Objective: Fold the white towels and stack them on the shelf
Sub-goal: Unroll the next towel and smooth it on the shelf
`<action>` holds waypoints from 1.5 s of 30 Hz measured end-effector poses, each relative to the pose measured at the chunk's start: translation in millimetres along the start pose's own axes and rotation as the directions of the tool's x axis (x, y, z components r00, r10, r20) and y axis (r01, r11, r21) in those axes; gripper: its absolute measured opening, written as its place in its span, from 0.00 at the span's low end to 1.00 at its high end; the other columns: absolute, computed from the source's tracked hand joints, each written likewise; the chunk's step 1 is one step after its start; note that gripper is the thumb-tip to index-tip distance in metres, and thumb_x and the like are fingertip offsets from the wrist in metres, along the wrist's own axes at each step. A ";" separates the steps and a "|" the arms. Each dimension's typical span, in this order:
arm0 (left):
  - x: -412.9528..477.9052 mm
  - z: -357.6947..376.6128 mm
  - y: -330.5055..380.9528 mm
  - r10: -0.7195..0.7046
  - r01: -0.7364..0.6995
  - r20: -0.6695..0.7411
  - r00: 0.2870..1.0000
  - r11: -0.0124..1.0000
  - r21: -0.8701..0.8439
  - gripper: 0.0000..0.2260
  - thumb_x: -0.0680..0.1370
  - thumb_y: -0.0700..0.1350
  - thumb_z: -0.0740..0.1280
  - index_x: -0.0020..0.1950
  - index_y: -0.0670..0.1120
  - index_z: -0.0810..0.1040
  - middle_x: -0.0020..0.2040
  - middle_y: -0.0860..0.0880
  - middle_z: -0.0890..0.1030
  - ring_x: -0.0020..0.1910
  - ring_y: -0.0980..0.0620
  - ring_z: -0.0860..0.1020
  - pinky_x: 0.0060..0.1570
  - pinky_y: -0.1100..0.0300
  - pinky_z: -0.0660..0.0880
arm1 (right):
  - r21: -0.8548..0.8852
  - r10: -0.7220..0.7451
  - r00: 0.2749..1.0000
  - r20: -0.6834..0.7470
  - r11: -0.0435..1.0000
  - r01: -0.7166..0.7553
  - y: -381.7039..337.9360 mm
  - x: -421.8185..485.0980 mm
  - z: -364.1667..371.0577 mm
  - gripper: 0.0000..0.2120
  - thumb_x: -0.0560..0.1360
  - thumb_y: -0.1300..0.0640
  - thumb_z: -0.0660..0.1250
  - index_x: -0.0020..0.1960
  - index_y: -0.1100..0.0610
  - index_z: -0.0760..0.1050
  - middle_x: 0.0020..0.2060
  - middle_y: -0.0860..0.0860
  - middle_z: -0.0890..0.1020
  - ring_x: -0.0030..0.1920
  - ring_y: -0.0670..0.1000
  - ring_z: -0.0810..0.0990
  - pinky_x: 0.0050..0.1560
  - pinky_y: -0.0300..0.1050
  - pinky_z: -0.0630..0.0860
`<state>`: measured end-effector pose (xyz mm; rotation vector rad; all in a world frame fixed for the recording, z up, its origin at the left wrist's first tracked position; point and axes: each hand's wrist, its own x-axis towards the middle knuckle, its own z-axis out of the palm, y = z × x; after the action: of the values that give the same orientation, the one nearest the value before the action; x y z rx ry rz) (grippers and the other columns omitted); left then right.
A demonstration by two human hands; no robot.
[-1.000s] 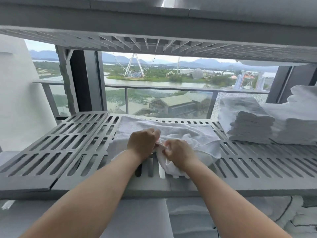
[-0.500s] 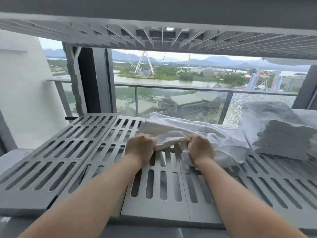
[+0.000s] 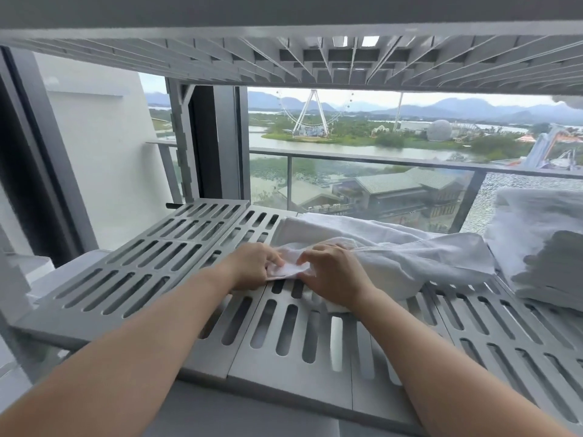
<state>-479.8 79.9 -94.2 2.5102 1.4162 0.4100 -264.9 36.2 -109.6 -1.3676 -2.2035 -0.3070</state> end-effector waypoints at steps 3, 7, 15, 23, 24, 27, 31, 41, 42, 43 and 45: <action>1.3 -2.9 -6.1 0.027 -0.028 0.016 0.999 0.999 0.027 0.20 0.75 0.33 0.66 0.64 0.48 0.82 0.67 0.52 0.79 0.66 0.53 0.76 0.68 0.57 0.72 | -0.007 -0.016 1.000 0.014 1.000 0.016 -7.2 3.0 3.0 0.09 0.72 0.44 0.72 0.49 0.47 0.83 0.42 0.47 0.84 0.49 0.52 0.82 0.58 0.50 0.73; 0.9 -7.6 -14.8 0.119 -0.117 -0.034 0.992 0.992 0.043 0.11 0.77 0.41 0.71 0.57 0.50 0.85 0.60 0.54 0.84 0.60 0.56 0.80 0.66 0.57 0.74 | -0.029 -0.008 0.999 0.037 1.000 0.009 -15.6 7.0 8.9 0.08 0.72 0.44 0.72 0.45 0.48 0.83 0.38 0.47 0.82 0.45 0.53 0.82 0.56 0.49 0.72; -1.4 -12.9 -25.1 0.345 -0.312 -0.211 0.915 0.934 0.172 0.06 0.78 0.46 0.69 0.52 0.52 0.85 0.49 0.55 0.85 0.48 0.54 0.81 0.49 0.59 0.76 | -0.039 0.088 0.996 -0.012 0.995 -0.088 -21.6 7.9 13.9 0.16 0.73 0.43 0.73 0.35 0.54 0.79 0.34 0.50 0.82 0.36 0.56 0.80 0.49 0.48 0.74; -9.7 -5.1 -36.5 0.351 -0.338 -0.153 0.924 0.935 0.107 0.06 0.76 0.44 0.70 0.49 0.51 0.85 0.48 0.53 0.86 0.41 0.57 0.76 0.48 0.62 0.75 | -0.042 0.129 0.992 0.007 0.991 -0.128 -27.8 5.0 10.1 0.14 0.73 0.47 0.74 0.35 0.55 0.78 0.34 0.51 0.82 0.37 0.56 0.79 0.47 0.45 0.71; -10.8 -4.7 -36.7 0.365 -0.351 -0.142 0.920 0.929 0.114 0.06 0.76 0.44 0.69 0.50 0.51 0.85 0.48 0.53 0.85 0.42 0.56 0.77 0.48 0.60 0.76 | -0.041 0.138 0.990 -0.001 0.990 -0.138 -28.7 4.4 10.1 0.14 0.73 0.47 0.74 0.35 0.55 0.78 0.34 0.51 0.82 0.37 0.55 0.79 0.45 0.44 0.69; -14.4 -2.6 -35.4 0.406 -0.372 -0.131 0.905 0.901 0.223 0.11 0.76 0.57 0.69 0.54 0.53 0.80 0.47 0.57 0.82 0.44 0.55 0.79 0.42 0.58 0.76 | -0.032 0.162 0.986 -0.025 0.986 -0.163 -30.7 3.8 9.2 0.15 0.72 0.47 0.75 0.35 0.56 0.78 0.34 0.52 0.82 0.37 0.55 0.78 0.43 0.42 0.64; -12.9 2.1 -25.5 0.428 -0.334 -0.177 0.886 0.855 0.397 0.10 0.78 0.59 0.64 0.50 0.54 0.77 0.44 0.56 0.81 0.42 0.52 0.80 0.35 0.60 0.70 | 0.014 0.182 0.983 -0.037 0.983 -0.181 -32.6 1.6 8.3 0.14 0.71 0.49 0.76 0.34 0.56 0.77 0.31 0.50 0.79 0.35 0.53 0.75 0.42 0.43 0.66; -1.9 4.6 5.8 0.206 -0.108 -0.225 0.952 0.917 0.384 0.04 0.78 0.45 0.63 0.48 0.54 0.76 0.45 0.52 0.81 0.43 0.48 0.79 0.40 0.56 0.77 | 0.235 0.450 0.892 -0.052 0.873 -0.427 -37.4 -19.2 -12.3 0.23 0.69 0.63 0.55 0.59 0.57 0.80 0.55 0.55 0.82 0.56 0.52 0.78 0.58 0.43 0.72; -2.8 4.7 6.9 0.221 -0.109 -0.238 0.946 0.906 0.410 0.04 0.78 0.46 0.63 0.49 0.53 0.77 0.43 0.50 0.81 0.41 0.46 0.80 0.40 0.56 0.78 | 0.213 0.452 0.888 -0.084 0.879 -0.427 -38.7 -23.5 -15.6 0.23 0.70 0.63 0.55 0.60 0.57 0.80 0.56 0.54 0.82 0.57 0.53 0.78 0.59 0.43 0.73; -3.7 4.9 7.1 0.249 -0.118 -0.247 0.937 0.887 0.447 0.05 0.79 0.46 0.63 0.51 0.52 0.78 0.41 0.50 0.81 0.39 0.45 0.80 0.38 0.56 0.77 | 0.191 0.452 0.885 -0.110 0.884 -0.427 -39.7 -27.9 -20.2 0.23 0.71 0.63 0.55 0.61 0.57 0.80 0.56 0.54 0.81 0.57 0.53 0.78 0.60 0.44 0.72; -7.1 4.5 5.5 0.289 -0.124 -0.230 0.929 0.830 0.544 0.06 0.80 0.45 0.64 0.53 0.53 0.78 0.38 0.50 0.81 0.36 0.46 0.79 0.34 0.58 0.74 | 0.152 0.452 0.882 -0.135 0.889 -0.432 -38.7 -37.4 -33.0 0.24 0.71 0.61 0.55 0.63 0.58 0.79 0.55 0.54 0.81 0.56 0.53 0.77 0.60 0.44 0.72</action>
<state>-477.3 70.6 -97.5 3.1822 1.5268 0.5300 -275.6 -25.1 -99.1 -1.6628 -1.6816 -0.1131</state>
